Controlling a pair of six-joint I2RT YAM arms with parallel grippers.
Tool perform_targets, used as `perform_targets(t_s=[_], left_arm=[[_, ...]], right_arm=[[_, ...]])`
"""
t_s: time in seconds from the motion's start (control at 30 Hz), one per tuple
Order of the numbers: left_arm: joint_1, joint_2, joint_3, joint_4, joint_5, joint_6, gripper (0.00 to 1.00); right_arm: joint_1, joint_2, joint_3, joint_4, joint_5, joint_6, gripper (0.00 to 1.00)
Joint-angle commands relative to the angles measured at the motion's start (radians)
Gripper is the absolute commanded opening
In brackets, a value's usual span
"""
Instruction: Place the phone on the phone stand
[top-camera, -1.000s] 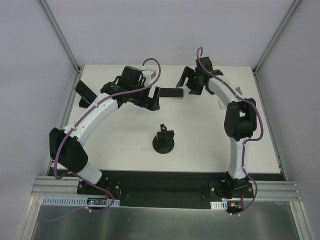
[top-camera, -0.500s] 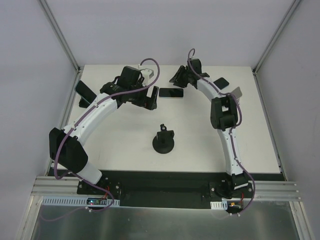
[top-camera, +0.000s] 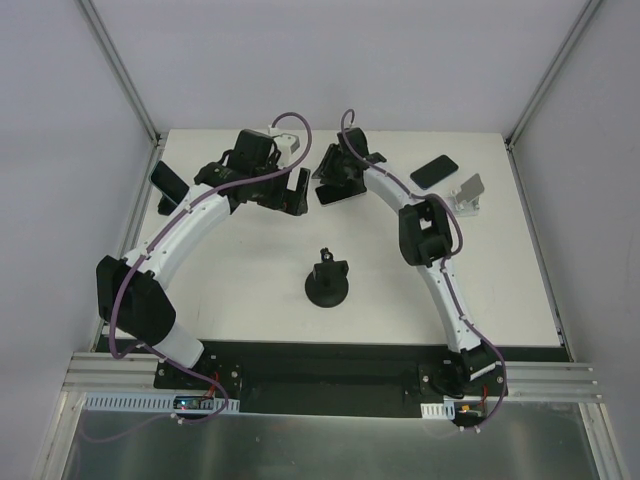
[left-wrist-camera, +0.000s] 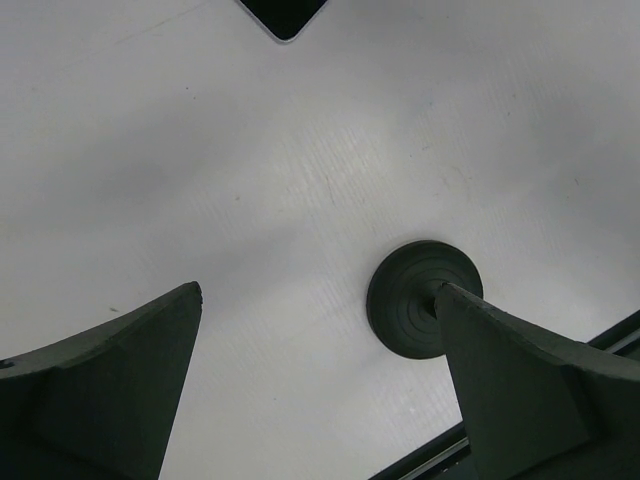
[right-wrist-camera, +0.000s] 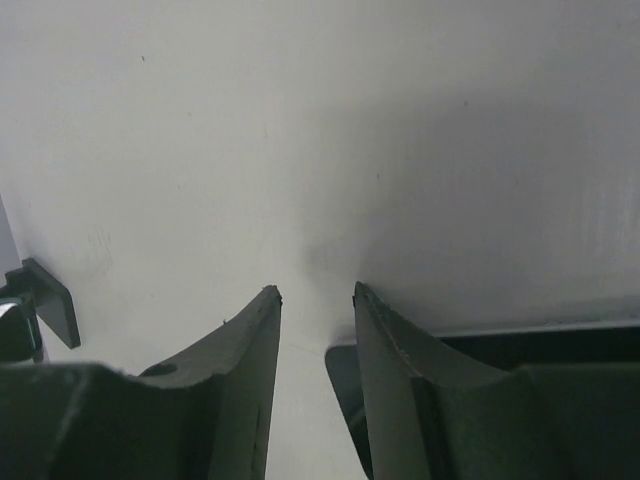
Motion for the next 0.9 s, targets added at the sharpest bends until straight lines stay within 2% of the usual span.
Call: perform_targets(t_s=[0.0, 0.2, 0.33, 0.43, 0.57, 0.77, 0.83, 0.87], left_arm=[[0.021, -0.020, 0.005, 0.013, -0.013, -0.002, 0.99], [0.020, -0.030, 0.004, 0.013, -0.004, -0.004, 0.99], [0.021, -0.035, 0.002, 0.012, -0.001, -0.007, 0.99], [0.020, -0.033, 0.005, 0.013, 0.004, -0.008, 0.99], [0.020, -0.026, 0.005, 0.013, 0.017, -0.011, 0.99], [0.020, -0.009, 0.001, 0.013, -0.007, -0.004, 0.99], [0.020, -0.010, -0.001, 0.013, -0.006, -0.004, 0.99], [0.020, -0.012, -0.001, 0.013, 0.002, -0.005, 0.99]], right_arm=[[-0.007, -0.108, -0.116, -0.145, 0.017, -0.056, 0.39], [-0.010, -0.336, -0.451, -0.170, 0.012, -0.197, 0.43], [-0.024, -0.454, -0.585, -0.237, 0.050, -0.353, 0.48], [-0.031, -0.534, -0.668, -0.253, -0.020, -0.483, 0.52], [-0.035, -0.642, -0.736, -0.219, -0.071, -0.626, 0.76], [-0.059, -0.706, -0.737, -0.266, -0.027, -0.745, 0.95], [-0.064, -0.717, -0.739, -0.269, 0.002, -0.797, 0.99], [-0.070, -0.714, -0.736, -0.289, 0.021, -0.818, 0.97]])
